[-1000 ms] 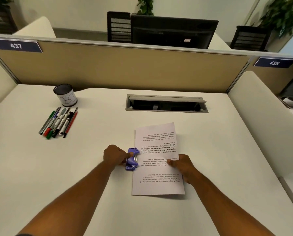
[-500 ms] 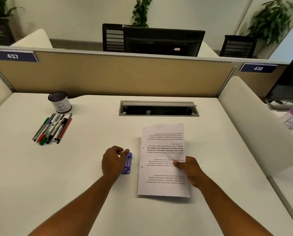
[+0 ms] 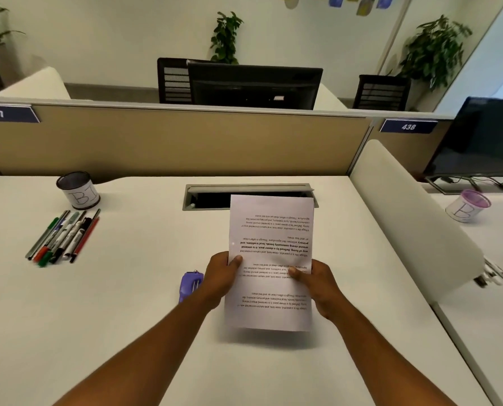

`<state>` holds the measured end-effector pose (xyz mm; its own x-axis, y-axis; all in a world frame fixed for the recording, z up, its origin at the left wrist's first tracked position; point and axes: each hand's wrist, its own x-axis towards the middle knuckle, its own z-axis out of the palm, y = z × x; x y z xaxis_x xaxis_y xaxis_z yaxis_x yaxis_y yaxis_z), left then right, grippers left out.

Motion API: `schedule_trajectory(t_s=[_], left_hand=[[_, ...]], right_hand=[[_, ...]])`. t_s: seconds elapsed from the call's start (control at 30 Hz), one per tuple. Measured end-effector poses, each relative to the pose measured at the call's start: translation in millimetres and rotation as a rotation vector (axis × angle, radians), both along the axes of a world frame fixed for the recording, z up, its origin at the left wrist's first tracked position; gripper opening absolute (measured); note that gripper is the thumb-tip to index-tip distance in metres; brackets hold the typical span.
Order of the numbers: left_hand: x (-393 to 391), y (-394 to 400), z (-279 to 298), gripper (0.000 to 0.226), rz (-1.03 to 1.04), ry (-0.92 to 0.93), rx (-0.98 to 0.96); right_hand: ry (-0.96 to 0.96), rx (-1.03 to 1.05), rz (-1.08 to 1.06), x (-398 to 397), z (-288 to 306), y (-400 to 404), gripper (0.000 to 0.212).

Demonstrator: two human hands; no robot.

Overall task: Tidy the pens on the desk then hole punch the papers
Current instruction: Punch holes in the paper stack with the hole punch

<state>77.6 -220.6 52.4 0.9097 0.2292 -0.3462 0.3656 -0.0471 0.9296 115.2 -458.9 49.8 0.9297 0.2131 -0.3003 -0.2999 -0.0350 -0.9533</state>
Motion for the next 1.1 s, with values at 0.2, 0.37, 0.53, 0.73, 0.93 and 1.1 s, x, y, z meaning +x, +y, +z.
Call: schedule_trajectory(t_s=[0.2,0.37,0.53,0.73,0.93,1.1], left_hand=[[15.9,-20.8,17.6,0.024,0.151,-0.196,0.16],[22.4,-28.3,22.4,0.023,0.239,-0.312,0.087],[16.8,-28.8,7.9,0.02,0.218,-0.329,0.094],[12.8,-27.2,-3.8,0.022,0.181,-0.274,0.151],[18.4,-26.0,-8.2,0.022,0.17,-0.281,0.219],[18.0,-27.7,-15.9,0.022,0.144,-0.28,0.252]], right_hand=[[-0.187,-0.067,-0.149,11.1,11.1,0.8,0.014],[-0.318,-0.08,-0.224,18.7,15.9,7.5,0.013],[-0.35,-0.165,-0.224,14.2,-0.7,10.6,0.015],[-0.316,-0.164,-0.223,11.4,-6.9,13.8,0.023],[-0.281,-0.087,-0.286,16.0,-2.1,21.6,0.016],[-0.26,-0.114,-0.305,12.5,-6.9,22.4,0.018]])
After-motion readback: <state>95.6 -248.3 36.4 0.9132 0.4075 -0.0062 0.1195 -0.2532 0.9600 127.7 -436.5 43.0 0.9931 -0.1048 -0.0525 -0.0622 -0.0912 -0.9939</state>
